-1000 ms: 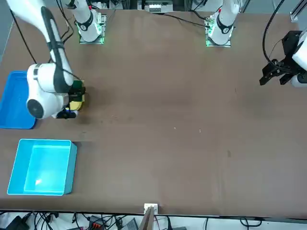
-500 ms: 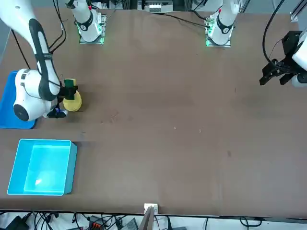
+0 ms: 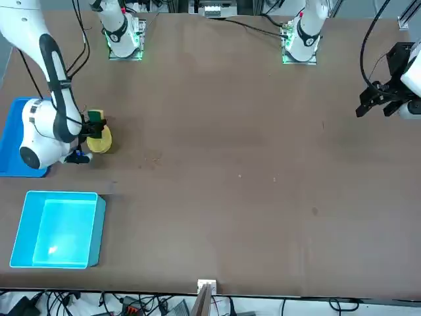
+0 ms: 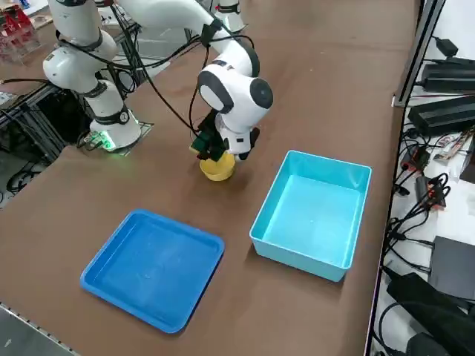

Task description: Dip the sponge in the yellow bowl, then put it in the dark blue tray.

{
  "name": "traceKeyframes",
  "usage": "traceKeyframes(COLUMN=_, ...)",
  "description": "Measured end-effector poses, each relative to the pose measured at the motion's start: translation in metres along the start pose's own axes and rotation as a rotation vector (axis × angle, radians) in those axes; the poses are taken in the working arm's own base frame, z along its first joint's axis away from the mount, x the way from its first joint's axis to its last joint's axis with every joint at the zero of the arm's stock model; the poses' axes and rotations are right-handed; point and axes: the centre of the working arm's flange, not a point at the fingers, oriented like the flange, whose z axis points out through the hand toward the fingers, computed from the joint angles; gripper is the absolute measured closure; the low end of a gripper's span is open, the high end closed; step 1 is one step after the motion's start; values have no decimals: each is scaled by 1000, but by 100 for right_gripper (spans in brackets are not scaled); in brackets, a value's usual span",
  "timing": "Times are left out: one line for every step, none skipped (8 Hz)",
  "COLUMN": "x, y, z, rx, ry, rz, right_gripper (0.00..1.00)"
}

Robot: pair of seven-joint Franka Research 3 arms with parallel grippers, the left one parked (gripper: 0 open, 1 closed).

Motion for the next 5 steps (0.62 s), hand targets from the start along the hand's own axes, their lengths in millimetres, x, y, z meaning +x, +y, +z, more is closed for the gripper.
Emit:
traceKeyframes(x=4, y=1, z=-1, rx=-2, ry=4, rz=1, right_gripper=26)
traceKeyframes(x=8, y=3, z=-1, rx=-3, ry=7, rz=2, right_gripper=26)
traceKeyframes(x=13, y=4, z=0, rx=-4, ry=9, rz=3, right_gripper=26)
traceKeyframes(x=19, y=6, z=3, rx=-13, ry=8, rz=2, right_gripper=26)
traceKeyframes(x=23, y=8, z=6, rx=-30, ry=6, rz=1, right_gripper=26)
